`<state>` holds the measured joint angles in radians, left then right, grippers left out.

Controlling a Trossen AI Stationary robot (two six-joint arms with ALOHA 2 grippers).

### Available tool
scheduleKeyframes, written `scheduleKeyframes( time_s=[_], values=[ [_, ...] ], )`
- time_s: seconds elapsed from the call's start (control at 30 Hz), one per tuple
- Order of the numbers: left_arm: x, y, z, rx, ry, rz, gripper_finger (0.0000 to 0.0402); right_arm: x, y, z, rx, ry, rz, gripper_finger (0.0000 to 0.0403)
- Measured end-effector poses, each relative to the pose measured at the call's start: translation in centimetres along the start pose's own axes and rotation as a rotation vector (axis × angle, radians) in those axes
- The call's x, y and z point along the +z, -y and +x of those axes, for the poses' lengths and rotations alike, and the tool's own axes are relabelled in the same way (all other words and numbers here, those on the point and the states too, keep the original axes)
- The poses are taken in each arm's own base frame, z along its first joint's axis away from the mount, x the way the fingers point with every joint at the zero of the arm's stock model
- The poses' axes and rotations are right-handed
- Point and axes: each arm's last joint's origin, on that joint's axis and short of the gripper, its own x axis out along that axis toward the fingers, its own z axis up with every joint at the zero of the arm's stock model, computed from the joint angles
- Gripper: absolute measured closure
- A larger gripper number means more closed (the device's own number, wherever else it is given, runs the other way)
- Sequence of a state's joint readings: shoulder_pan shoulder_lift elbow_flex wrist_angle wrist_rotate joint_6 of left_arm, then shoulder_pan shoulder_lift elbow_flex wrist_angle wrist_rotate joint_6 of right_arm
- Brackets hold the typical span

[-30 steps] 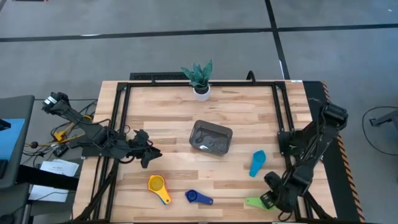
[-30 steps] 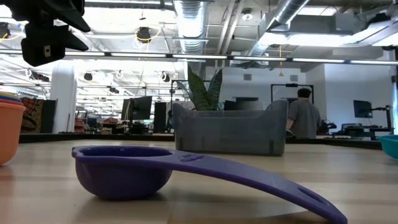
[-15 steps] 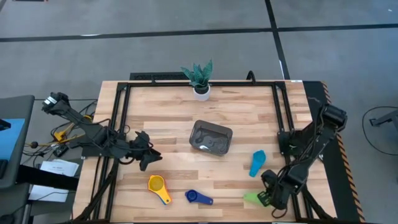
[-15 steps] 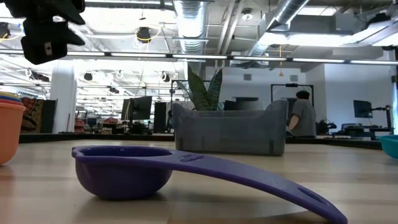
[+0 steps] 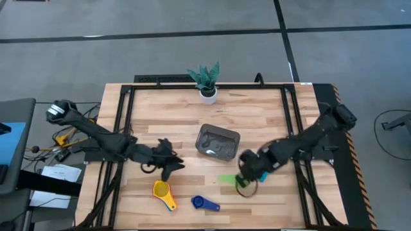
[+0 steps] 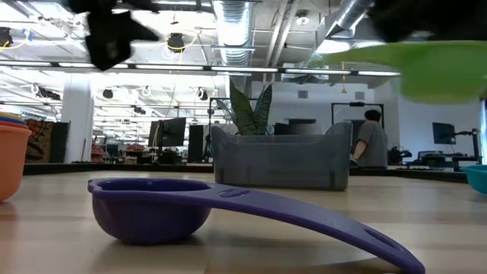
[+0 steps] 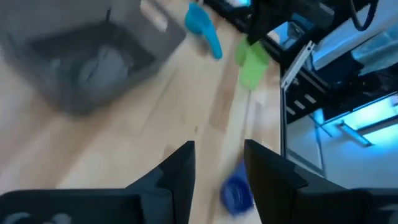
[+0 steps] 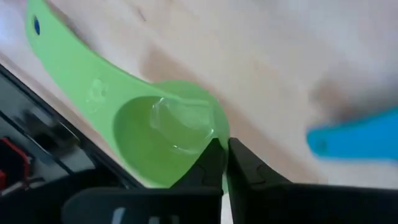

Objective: Nest measuring cups in basket
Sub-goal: Stack the green measuring cup on top of the yellow measuring cup

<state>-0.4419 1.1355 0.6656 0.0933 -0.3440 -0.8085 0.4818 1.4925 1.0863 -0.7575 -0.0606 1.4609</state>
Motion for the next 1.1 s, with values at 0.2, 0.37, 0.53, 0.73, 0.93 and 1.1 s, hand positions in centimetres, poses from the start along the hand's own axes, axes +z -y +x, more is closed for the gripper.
scheduleKeyframes(
  time_s=[0.2, 0.37, 0.53, 0.73, 0.93, 1.1],
  values=[
    [3.6, 1.2, 3.5, 0.028, 0.032, 0.122, 0.0232, 5.0, -0.7, -0.9, 0.022, 0.095, -0.085, 0.0397],
    [6.2, 1.2, 6.2, 0.022, 0.019, 0.149, 0.0208, 7.9, -1.8, -0.6, 0.008, 0.128, -0.164, 0.0388],
    [7.6, 0.4, 7.8, 0.034, -0.037, 0.186, 0.0208, 9.3, -3.9, -0.2, 0.004, 0.136, -0.271, 0.039],
    [7.9, -0.5, 8.3, -0.014, -0.121, 0.17, 0.0224, 9.9, -6.5, -1.3, 0.06, 0.183, -0.411, 0.0387],
    [8.1, -0.3, 8.3, -0.089, -0.143, 0.163, 0.0236, 10.2, -7.7, -3.1, 0.077, 0.219, -0.486, 0.039],
    [8.2, -0.5, 8.4, -0.063, -0.125, 0.17, 0.0237, 11.2, -8.1, -3.4, 0.083, 0.231, -0.472, 0.0386]
  ],
)
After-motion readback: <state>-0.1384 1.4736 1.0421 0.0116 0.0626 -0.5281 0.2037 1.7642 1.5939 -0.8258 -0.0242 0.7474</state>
